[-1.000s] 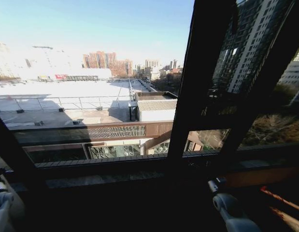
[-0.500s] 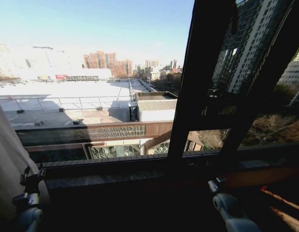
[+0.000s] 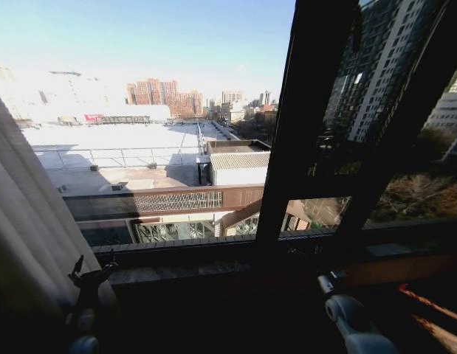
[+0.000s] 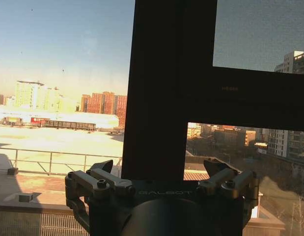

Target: Open the curtains by pulling them apart, changing their state from closed to fully open.

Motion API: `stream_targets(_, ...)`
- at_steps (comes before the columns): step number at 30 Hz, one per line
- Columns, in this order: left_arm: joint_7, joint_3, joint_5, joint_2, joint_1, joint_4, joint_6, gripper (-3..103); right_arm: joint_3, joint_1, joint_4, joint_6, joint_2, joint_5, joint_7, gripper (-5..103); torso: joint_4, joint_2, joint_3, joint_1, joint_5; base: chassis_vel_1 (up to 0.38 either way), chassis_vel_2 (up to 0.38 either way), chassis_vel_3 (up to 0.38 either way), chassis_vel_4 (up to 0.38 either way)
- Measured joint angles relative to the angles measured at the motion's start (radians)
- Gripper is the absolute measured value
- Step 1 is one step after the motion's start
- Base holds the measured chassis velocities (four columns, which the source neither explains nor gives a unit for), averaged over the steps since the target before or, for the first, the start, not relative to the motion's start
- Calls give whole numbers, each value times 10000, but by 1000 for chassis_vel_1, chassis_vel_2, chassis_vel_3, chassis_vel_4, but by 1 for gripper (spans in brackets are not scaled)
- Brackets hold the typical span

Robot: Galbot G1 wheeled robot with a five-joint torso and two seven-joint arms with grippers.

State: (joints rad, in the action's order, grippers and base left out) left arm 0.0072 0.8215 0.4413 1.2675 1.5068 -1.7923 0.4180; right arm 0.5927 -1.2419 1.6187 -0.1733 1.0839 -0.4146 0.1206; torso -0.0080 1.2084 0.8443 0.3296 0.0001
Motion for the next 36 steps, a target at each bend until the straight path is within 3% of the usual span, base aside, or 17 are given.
stream_targets(23,98,-14,-265,16,5,113,135,100,0,0,0,0,0,0,0,100,1,-1,0,0,-2,-7,-4,5,6)
stream_targets(36,92,-11,-265,8,-4,125,136,100,0,0,0,0,1,0,0,100,0,-2,1,0,0,-164,-158,173,166)
